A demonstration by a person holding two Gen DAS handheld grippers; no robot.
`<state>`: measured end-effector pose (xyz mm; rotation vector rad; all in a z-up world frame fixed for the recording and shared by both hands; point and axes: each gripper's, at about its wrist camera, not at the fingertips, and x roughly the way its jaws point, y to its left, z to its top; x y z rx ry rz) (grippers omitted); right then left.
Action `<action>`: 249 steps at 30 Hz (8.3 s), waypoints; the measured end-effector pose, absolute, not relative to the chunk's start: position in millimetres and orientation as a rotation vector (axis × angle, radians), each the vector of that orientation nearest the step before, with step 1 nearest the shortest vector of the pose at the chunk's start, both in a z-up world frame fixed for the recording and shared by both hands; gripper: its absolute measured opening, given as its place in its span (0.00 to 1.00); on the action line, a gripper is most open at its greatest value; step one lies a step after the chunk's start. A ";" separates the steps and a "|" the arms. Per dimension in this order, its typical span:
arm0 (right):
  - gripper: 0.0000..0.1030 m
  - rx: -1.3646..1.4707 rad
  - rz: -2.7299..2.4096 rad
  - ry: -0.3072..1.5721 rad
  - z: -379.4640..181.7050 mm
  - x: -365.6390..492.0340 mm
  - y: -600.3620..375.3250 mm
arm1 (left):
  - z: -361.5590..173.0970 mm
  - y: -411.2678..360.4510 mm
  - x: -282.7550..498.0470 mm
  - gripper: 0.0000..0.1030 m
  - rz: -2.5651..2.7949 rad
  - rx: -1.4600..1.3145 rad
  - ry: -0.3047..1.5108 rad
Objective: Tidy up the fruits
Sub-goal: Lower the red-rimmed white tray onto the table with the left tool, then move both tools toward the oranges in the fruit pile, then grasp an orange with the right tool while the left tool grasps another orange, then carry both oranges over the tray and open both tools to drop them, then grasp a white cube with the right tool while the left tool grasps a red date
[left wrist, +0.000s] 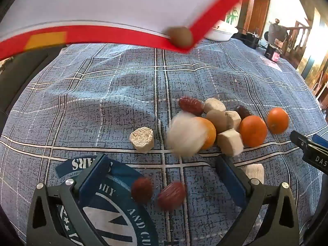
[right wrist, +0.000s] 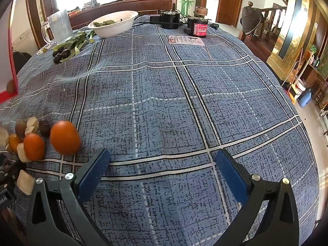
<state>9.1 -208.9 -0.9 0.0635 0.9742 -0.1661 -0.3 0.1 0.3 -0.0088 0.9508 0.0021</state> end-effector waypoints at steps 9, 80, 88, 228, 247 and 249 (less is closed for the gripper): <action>1.00 0.066 -0.165 0.973 -0.2 8.6 -209.0 | 0.2 0.1 0.0 0.99 0.002 -0.008 0.955; 1.00 0.023 0.154 0.854 61.3 10.2 -123.6 | 71.6 41.7 -51.7 0.92 -0.010 0.097 0.744; 0.77 0.168 0.164 0.839 36.7 10.2 -160.5 | 63.6 17.0 -30.3 0.92 -0.174 0.142 0.754; 0.56 0.045 0.647 0.749 60.5 -85.5 68.5 | 63.4 192.9 -116.5 0.71 0.099 -0.044 0.792; 0.57 0.137 0.312 0.773 39.7 -83.2 -102.4 | 69.7 81.8 -121.7 0.75 -0.145 0.155 0.769; 0.57 0.140 0.308 0.787 36.9 -81.5 -104.4 | 68.6 75.4 -120.3 0.75 -0.167 0.160 0.777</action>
